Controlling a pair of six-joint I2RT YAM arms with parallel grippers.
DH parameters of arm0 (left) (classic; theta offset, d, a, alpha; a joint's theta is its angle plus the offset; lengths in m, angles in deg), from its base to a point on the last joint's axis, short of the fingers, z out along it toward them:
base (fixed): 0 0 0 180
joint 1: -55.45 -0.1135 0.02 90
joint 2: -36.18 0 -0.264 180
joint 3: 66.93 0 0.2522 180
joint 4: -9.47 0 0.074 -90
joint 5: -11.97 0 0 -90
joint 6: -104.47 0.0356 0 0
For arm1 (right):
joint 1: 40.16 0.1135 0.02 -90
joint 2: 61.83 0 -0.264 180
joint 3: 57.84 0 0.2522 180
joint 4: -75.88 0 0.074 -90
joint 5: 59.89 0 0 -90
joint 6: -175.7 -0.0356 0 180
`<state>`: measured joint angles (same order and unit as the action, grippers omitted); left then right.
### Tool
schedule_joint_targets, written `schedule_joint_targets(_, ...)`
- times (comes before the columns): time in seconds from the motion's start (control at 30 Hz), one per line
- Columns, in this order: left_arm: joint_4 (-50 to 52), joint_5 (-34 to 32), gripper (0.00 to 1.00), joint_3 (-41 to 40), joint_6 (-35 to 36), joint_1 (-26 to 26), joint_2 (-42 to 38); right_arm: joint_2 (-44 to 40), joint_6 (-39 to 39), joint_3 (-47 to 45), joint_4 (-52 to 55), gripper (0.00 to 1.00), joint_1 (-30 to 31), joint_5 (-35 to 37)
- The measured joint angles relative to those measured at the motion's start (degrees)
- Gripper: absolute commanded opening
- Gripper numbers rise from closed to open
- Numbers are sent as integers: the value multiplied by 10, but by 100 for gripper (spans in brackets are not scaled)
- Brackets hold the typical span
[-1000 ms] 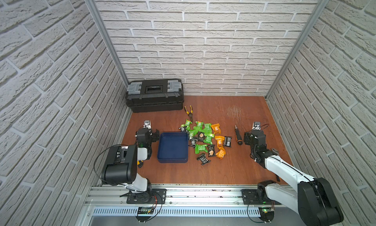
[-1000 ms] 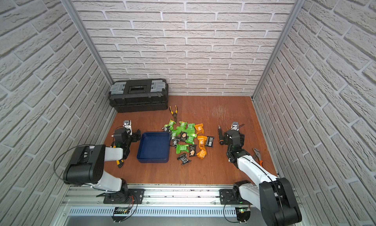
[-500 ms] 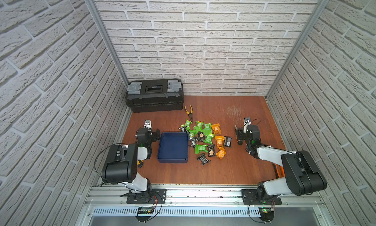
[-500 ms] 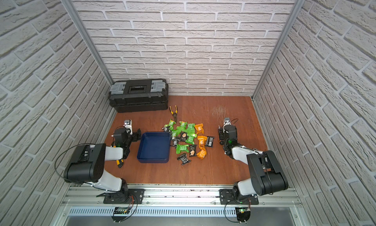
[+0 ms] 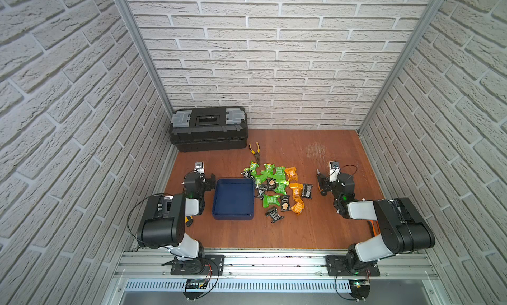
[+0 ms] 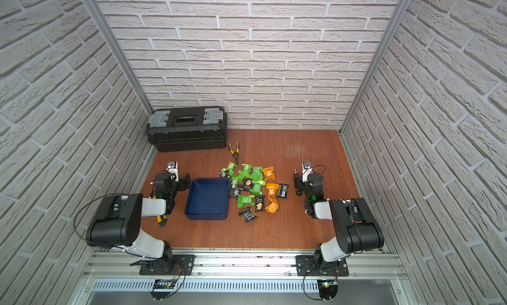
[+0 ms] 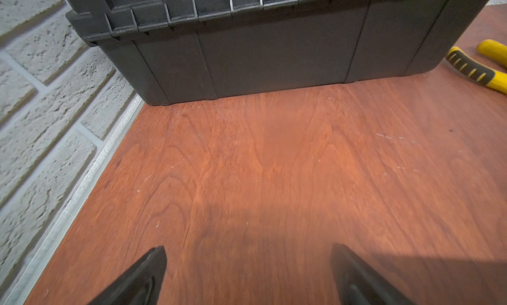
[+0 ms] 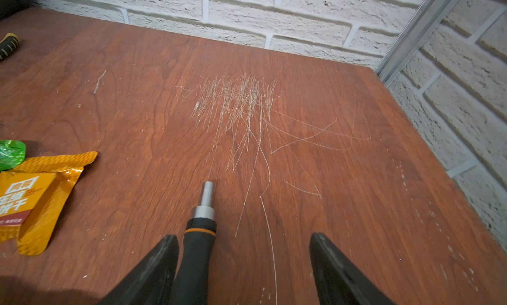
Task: Take the cookies out of the storage box
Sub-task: Reset both arms
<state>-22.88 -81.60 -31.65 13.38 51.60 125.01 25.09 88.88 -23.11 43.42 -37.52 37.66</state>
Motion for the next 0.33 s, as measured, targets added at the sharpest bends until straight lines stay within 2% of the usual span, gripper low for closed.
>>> schedule_joint_targets(0.17, 0, 2, 98, 1, 0, -1, 0, 0, -10, 7, 0, 89, -8, 3)
schedule_joint_targets(0.2, 1, 3, 99, 3, 0, -2, 0, 0, -11, 7, 1, 92, -9, 3)
schedule_joint_targets(0.23, 1, 4, 98, 5, 0, -2, 0, 0, -13, 7, 1, 100, -10, 3)
schedule_joint_targets(0.33, 0, 7, 99, 9, 0, -3, 0, 0, -14, 8, 2, 99, -10, 3)
